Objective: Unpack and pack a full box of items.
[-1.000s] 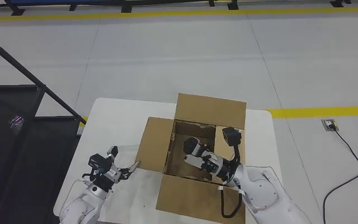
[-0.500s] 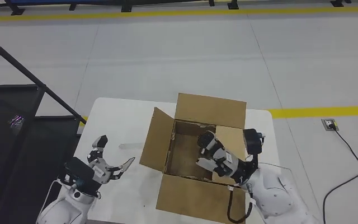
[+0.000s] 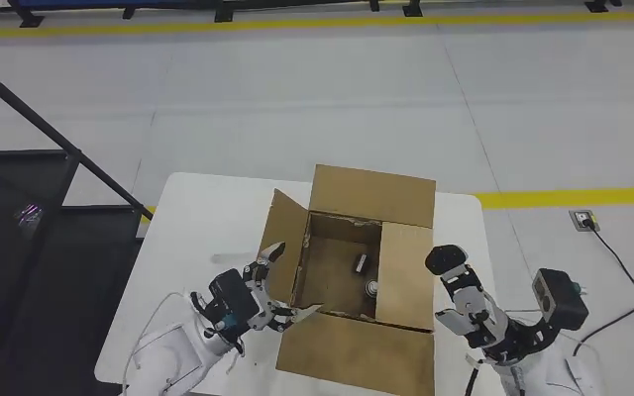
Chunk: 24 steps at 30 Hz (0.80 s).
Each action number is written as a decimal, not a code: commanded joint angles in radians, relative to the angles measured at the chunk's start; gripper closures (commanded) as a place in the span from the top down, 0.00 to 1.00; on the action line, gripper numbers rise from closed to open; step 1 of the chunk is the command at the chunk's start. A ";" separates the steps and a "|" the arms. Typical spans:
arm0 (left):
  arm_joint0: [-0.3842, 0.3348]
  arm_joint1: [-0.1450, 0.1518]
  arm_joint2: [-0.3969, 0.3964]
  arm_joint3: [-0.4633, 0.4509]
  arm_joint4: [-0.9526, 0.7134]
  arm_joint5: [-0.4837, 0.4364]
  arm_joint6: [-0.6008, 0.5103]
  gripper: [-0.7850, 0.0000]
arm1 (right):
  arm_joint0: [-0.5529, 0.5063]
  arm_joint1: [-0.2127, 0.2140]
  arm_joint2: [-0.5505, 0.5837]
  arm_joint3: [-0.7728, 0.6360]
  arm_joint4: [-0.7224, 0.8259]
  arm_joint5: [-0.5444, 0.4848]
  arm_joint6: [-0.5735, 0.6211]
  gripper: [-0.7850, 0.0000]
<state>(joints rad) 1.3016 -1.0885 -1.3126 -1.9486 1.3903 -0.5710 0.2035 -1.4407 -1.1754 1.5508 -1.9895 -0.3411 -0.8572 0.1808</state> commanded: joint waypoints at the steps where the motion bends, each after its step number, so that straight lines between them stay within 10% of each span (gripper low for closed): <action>1: 0.002 0.000 -0.003 -0.001 0.000 0.001 0.002 1.00 | 0.002 0.000 -0.001 0.001 0.001 0.000 0.001 1.00; 16: 0.000 -0.002 0.008 0.004 -0.043 -0.003 0.000 1.00 | 0.004 0.000 0.000 -0.011 -0.001 0.004 -0.006 1.00; 24: -0.170 -0.038 0.155 0.148 -0.318 -0.025 -0.075 1.00 | -0.027 0.004 0.074 -0.094 -0.029 -0.072 -0.054 1.00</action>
<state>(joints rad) 1.1680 -1.1199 -1.1887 -1.8385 1.1245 -0.5868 0.1448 -1.4589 -1.1724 1.6058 -2.0748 -0.3698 -0.9210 0.1344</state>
